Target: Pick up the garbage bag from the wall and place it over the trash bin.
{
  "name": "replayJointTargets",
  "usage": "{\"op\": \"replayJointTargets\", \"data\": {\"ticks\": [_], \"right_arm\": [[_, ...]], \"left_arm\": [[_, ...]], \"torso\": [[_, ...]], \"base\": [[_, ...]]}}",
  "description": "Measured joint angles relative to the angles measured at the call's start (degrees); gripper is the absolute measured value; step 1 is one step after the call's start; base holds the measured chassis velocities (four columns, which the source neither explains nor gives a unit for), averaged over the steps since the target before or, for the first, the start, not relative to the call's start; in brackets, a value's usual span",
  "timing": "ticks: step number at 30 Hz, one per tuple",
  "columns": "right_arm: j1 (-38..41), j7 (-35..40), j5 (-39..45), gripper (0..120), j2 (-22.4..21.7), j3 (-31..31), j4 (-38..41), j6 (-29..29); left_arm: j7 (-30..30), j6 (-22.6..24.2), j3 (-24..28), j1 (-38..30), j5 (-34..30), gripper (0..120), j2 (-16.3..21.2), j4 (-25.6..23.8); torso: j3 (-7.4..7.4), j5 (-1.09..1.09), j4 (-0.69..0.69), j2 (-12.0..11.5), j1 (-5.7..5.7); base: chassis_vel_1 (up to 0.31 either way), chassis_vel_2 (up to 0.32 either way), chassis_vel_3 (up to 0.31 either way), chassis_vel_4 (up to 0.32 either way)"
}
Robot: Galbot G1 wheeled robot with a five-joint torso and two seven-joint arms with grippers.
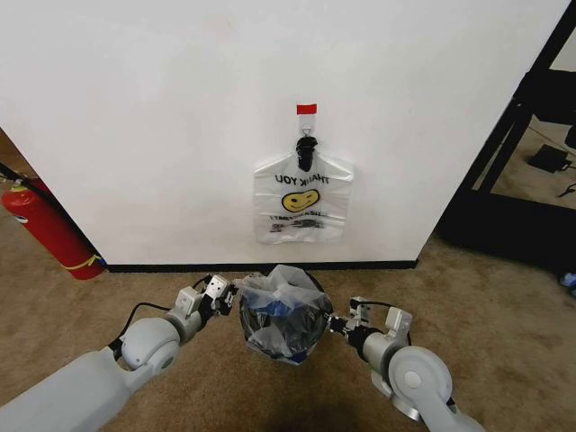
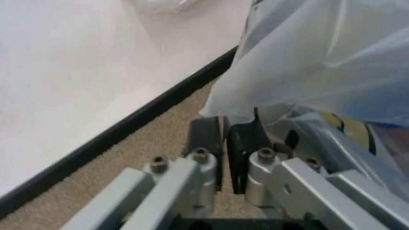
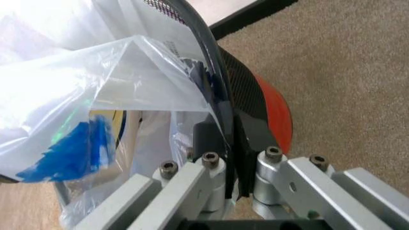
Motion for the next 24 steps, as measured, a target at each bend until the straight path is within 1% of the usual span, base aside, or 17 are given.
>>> {"op": "replayJointTargets", "data": {"ticks": [1, 3, 4, 6, 7, 8, 12, 13, 14, 16, 18, 21, 22, 23, 24], "right_arm": [[0.0, 0.0, 0.0, 0, 0.1, 0.0, 0.0, 0.0], [0.0, 0.1, 0.0, 0, 0.1, 0.0, 0.0, 0.0], [0.1, 0.2, 0.0, 0, 0.2, 0.0, 0.0, 0.1], [0.3, 0.4, 0.0, 0, 0.4, 0.0, -0.2, 0.3], [0.5, 0.5, 0.0, 0, 0.6, 0.0, -0.3, 0.4], [0.5, 0.5, 0.0, 0, 0.6, 0.0, -0.3, 0.4], [0.8, 0.7, 0.0, 0, 0.9, 0.0, -0.6, 0.6], [1.0, 0.7, 0.0, 0, 1.0, -0.1, -0.7, 0.6], [1.0, 0.7, 0.0, 0, 1.0, -0.1, -0.7, 0.6], [1.1, 0.8, 0.0, 0, 1.1, -0.1, -0.9, 0.7], [1.2, 0.9, 0.0, 0, 1.2, 0.0, -1.1, 0.7], [1.1, 1.0, -0.1, 0, 1.4, 0.1, -1.2, 0.8], [1.1, 1.0, -0.1, 0, 1.4, 0.1, -1.2, 0.8], [1.1, 1.0, -0.1, 0, 1.5, 0.2, -1.2, 0.8], [1.0, 1.1, -0.1, 0, 1.5, 0.2, -1.2, 0.8]], "left_arm": [[0.2, -0.1, -0.1, 0.3, 1.9, 13, 0.2, -0.3], [0.2, -0.2, -0.3, 0.6, 2.8, 15, 0.4, -0.6], [0.3, -0.3, -0.6, 0.9, 4.0, 20, 0.8, -1.0], [0.5, -1.2, -1.6, 2.1, 8.2, 28, 2.0, -1.7], [0.7, -2.1, -2.5, 3.3, 11.0, 34, 2.8, -2.2], [0.7, -2.1, -2.5, 3.3, 11.0, 34, 2.8, -2.2], [0.3, -2.7, -5.3, 7.3, 14.6, 50, 4.2, -3.9], [-0.1, -3.0, -6.7, 9.5, 16.1, 56, 4.7, -4.8], [-0.1, -3.0, -6.7, 9.5, 16.1, 56, 4.7, -4.8], [-0.7, -3.8, -8.2, 12.0, 17.8, 63, 5.2, -6.1], [-1.8, -5.5, -10.5, 15.0, 20.6, 71, 5.5, -7.5], [-4.7, -9.2, -12.5, 17.5, 26.1, 85, 5.5, -9.3], [-4.7, -9.2, -12.5, 17.5, 26.1, 85, 5.5, -9.3], [-5.1, -10.2, -12.7, 18.0, 28.1, 90, 5.5, -10.1], [-5.3, -10.6, -12.7, 18.2, 29.2, 91, 5.4, -10.7]], "torso": [[0.00, 0.00, 0.00, 0.0, 0.00], [0.00, 0.00, -0.01, 0.0, 0.00], [0.00, 0.00, -0.01, 0.0, 0.00], [0.00, 0.01, 0.00, 0.0, 0.00], [0.00, 0.00, 0.00, 0.0, 0.00], [0.00, 0.00, 0.00, 0.0, 0.00], [0.00, 0.01, 0.00, 0.0, 0.00], [0.00, -0.01, 0.00, 0.0, 0.00], [0.00, -0.01, 0.00, 0.0, 0.00], [0.00, 0.01, 0.02, 0.0, 0.00], [0.00, 0.00, 0.01, 0.0, 0.00], [0.00, 0.01, 0.00, 0.0, 0.00], [0.00, 0.01, 0.00, 0.0, 0.00], [0.00, 0.01, 0.00, 0.0, 0.00], [0.00, 0.01, 0.00, 0.0, 0.00]], "base": [[0.000, 0.000, 0.000, 0.000], [0.000, 0.000, 0.000, 0.000], [0.000, 0.000, 0.000, 0.000], [0.000, 0.000, 0.000, 0.000], [0.000, 0.000, 0.000, 0.000], [0.000, 0.000, 0.000, 0.000], [0.000, 0.000, 0.000, 0.000], [0.000, 0.000, 0.000, 0.000], [0.000, 0.000, 0.000, 0.000], [0.000, 0.000, 0.000, 0.000], [0.000, 0.000, 0.000, 0.000], [0.000, 0.000, 0.000, 0.000], [0.000, 0.000, 0.000, 0.000], [0.000, 0.000, 0.000, 0.000], [0.000, 0.000, 0.000, 0.000]]}}
